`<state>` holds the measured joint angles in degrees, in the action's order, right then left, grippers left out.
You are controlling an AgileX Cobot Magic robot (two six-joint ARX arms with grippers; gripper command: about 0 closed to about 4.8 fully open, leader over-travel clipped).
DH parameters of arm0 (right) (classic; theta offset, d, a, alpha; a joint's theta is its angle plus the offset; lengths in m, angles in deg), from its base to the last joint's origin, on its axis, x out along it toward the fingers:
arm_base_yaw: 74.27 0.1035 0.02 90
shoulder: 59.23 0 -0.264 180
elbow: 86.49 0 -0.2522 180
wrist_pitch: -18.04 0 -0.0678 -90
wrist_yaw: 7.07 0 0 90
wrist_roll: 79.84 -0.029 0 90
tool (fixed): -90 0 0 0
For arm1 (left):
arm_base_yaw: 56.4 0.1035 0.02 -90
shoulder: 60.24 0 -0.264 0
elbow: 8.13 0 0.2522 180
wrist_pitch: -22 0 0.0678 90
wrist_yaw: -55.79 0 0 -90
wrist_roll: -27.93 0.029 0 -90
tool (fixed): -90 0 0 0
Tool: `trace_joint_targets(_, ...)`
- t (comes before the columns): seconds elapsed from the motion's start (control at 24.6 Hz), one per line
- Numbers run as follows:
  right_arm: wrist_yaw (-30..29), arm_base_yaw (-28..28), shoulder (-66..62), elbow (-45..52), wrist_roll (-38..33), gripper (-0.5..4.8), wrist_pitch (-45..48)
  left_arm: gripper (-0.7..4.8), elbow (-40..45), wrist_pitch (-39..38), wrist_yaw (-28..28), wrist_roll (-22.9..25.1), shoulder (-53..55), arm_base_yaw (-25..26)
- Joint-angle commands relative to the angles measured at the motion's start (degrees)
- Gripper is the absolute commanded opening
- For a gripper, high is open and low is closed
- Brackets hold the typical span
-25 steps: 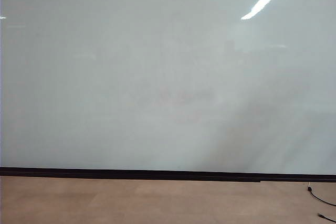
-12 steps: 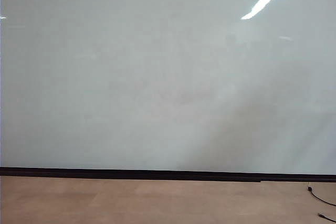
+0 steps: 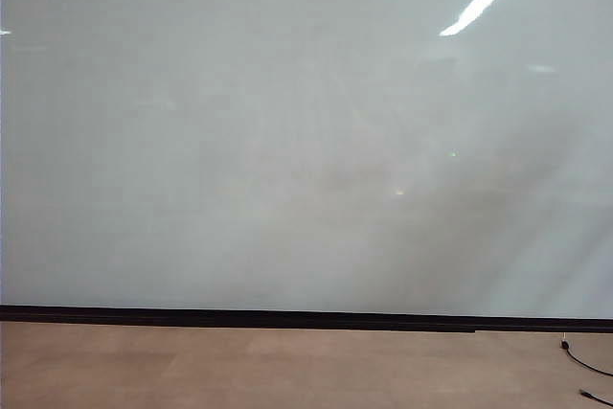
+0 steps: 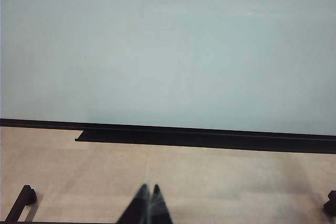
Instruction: Pick up the pen on the shelf to the right of the whiteboard and write the letter A.
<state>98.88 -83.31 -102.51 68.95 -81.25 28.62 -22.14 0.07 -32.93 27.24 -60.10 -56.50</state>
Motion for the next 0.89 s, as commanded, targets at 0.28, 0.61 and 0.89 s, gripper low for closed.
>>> trace_joint_targets(0.28, -20.6, -13.3, -21.3, -0.1, 3.2, 4.79, 31.2, -0.04, -0.1, 0.5, 0.0, 0.2, 0.0, 0.0)
trace_joint_targets(0.61, -27.1, -17.7, -40.6, -0.3, 2.8, 4.79, 54.1, -0.05, -0.1, 0.5, 0.0, 0.2, 0.0, 0.0)
trace_joint_targets(0.89, -32.2, -18.1, -52.9, -5.7, 2.8, 4.79, 56.7, -0.05, -0.1, 0.5, 0.0, 0.2, 0.0, 0.0)
